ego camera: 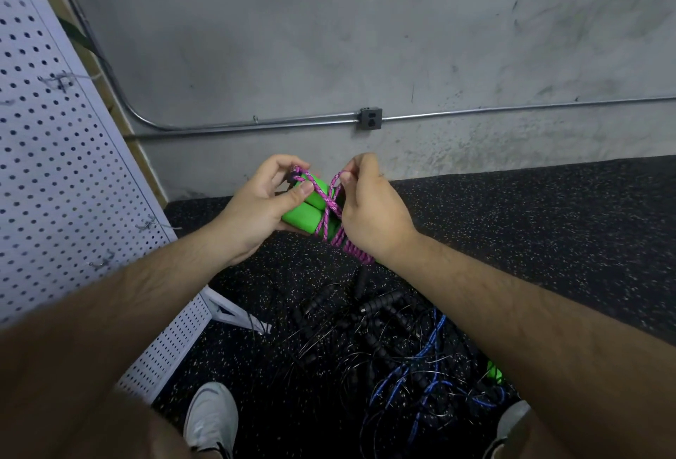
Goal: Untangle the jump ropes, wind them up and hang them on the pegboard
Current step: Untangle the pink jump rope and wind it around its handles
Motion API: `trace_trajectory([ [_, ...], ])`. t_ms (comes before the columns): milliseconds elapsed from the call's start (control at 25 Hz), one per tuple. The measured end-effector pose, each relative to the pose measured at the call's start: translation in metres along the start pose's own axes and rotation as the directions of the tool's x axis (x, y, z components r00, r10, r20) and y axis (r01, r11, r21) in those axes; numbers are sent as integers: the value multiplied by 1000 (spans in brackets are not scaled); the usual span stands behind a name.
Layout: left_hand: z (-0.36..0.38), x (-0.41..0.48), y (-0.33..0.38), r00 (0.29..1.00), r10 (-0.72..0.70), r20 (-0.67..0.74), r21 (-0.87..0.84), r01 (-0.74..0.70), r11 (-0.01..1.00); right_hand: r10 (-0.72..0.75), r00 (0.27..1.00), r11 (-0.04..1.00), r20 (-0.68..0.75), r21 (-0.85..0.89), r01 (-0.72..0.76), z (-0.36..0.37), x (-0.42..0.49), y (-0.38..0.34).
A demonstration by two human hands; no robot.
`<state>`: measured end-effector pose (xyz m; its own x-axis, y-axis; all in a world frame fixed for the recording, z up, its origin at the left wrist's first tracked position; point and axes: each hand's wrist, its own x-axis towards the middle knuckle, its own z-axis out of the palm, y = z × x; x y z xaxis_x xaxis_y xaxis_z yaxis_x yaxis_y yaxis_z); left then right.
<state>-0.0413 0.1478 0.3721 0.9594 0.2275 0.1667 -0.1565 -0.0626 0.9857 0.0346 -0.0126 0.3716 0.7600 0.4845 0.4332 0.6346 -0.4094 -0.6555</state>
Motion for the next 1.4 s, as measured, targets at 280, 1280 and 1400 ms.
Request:
trace_trajectory([
  [280, -3, 0, 3, 996, -2, 90, 53, -2, 999, 34, 999, 999, 0, -15, -34, 2, -1, 1],
  [1280, -62, -47, -57, 946, -17, -324, 555, 205, 806, -76, 987, 970, 142, 239, 40, 102, -33, -28],
  [1400, -65, -64, -101, 935, -60, -349, 580, 266, 770, -36, 964, 988, 263, 157, -6, 136, -64, -15],
])
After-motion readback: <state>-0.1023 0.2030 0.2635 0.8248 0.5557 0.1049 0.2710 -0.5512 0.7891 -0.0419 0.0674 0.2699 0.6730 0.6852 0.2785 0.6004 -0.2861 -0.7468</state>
